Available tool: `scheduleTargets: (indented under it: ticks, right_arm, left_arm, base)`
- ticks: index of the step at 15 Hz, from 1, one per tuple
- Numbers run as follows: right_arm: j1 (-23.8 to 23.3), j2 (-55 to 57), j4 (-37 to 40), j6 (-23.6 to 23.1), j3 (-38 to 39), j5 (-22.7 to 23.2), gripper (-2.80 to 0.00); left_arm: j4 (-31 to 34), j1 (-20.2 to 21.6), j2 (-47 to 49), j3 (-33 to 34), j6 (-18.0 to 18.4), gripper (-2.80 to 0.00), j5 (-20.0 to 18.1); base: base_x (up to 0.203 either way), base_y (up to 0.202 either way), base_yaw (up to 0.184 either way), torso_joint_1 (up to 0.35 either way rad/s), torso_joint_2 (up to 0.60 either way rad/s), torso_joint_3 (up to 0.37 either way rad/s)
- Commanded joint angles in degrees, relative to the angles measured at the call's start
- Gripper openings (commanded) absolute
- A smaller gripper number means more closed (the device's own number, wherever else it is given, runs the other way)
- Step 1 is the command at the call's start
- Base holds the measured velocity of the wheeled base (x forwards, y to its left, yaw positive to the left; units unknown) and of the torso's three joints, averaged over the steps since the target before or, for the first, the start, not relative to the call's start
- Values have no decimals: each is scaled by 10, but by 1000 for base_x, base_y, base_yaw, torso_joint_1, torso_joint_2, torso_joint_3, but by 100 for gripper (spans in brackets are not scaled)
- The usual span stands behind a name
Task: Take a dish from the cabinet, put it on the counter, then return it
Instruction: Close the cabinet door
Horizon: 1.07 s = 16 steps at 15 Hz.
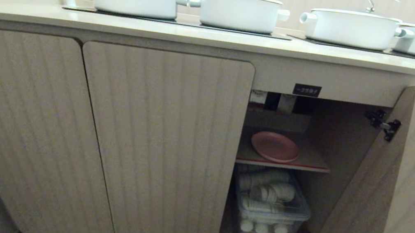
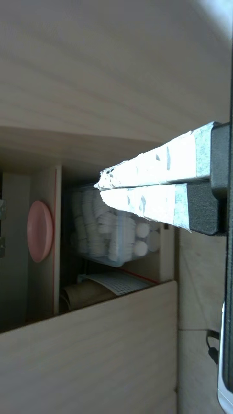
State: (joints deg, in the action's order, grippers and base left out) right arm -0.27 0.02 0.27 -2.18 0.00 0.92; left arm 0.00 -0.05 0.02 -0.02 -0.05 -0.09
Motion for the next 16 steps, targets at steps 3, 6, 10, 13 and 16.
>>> scheduleTargets:
  ticks: [3,6,10,13,16]
  right_arm:
    - [0,0,0,0,0,0,-280]
    - [0,0,0,0,0,0,-280]
    - [0,1,0,0,0,0,-280]
    - [0,1,0,0,0,0,-280]
    - [0,0,0,0,0,0,-280]
  left_arm:
    - [0,0,0,0,0,-280,0]
    - [0,0,0,0,-1,-280,0]
    - [0,0,0,0,0,-280,0]
    - [0,0,0,0,0,-280,0]
    - [0,0,0,0,0,-280,0]
  base:
    - [-196,0,0,2,0,2]
    - [-193,0,0,4,1,4]
    - [-194,0,-1,2,2,3]
    - [-82,0,0,-4,3,3]
    - [0,0,0,0,0,0]
